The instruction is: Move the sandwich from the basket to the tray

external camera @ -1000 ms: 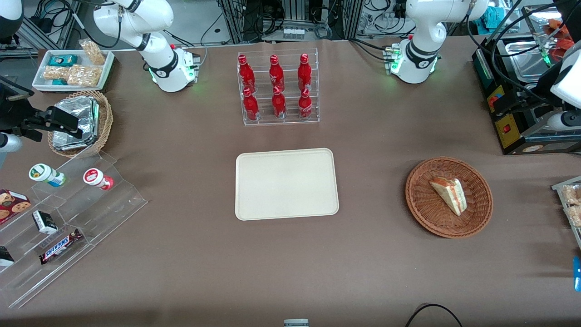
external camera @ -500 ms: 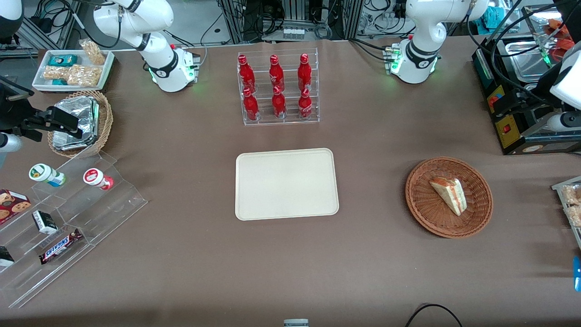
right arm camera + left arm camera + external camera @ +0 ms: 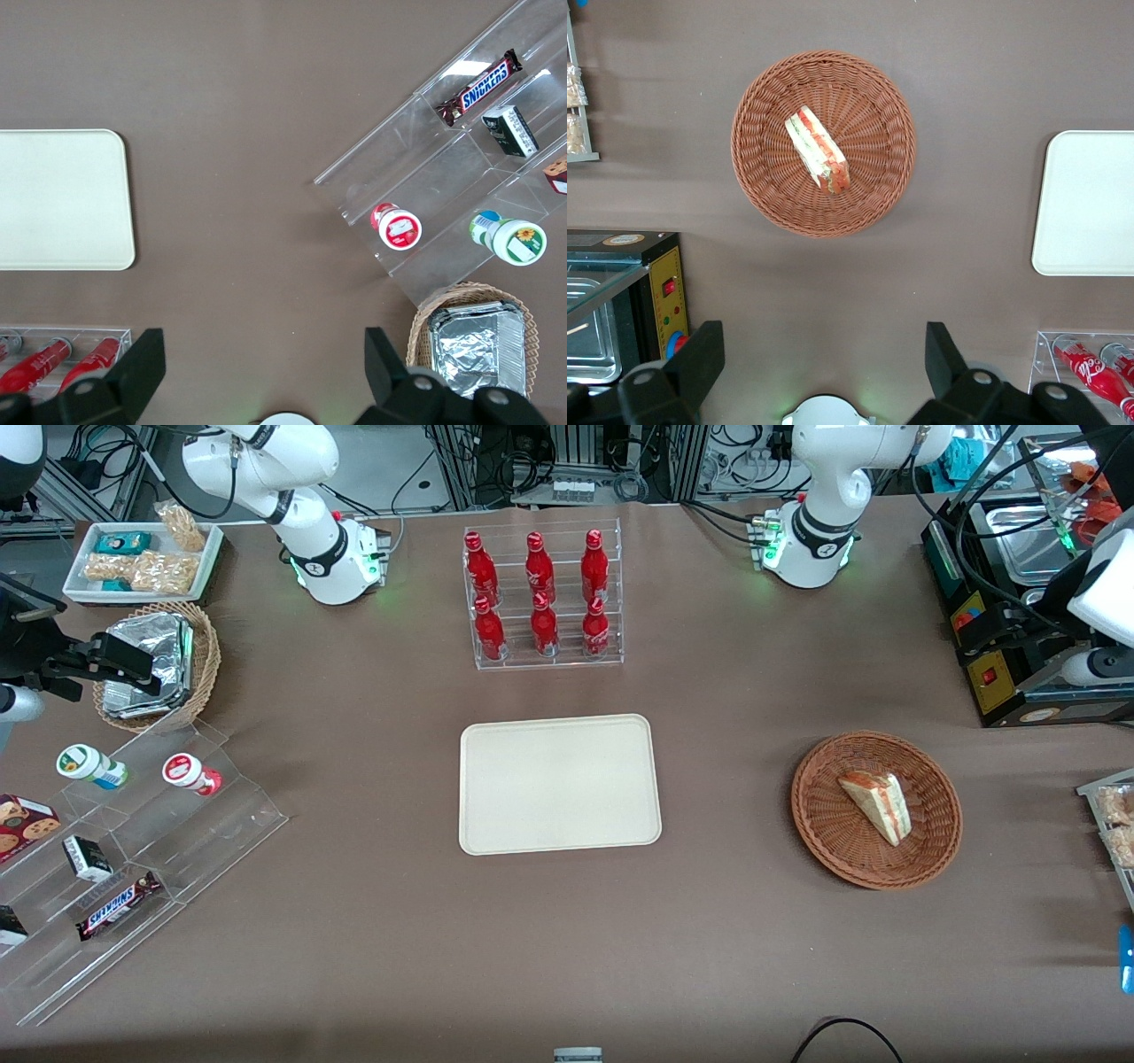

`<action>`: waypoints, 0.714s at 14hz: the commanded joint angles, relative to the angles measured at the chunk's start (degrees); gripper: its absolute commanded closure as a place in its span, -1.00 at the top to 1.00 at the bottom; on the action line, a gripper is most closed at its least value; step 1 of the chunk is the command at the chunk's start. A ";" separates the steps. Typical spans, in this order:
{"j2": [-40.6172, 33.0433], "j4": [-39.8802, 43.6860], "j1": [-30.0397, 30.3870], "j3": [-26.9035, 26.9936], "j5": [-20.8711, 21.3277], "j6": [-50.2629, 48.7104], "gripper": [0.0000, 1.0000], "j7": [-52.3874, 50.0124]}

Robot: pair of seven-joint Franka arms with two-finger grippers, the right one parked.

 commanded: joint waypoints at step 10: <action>4.65 -17.58 -0.38 0.45 1.05 15.83 1.00 0.78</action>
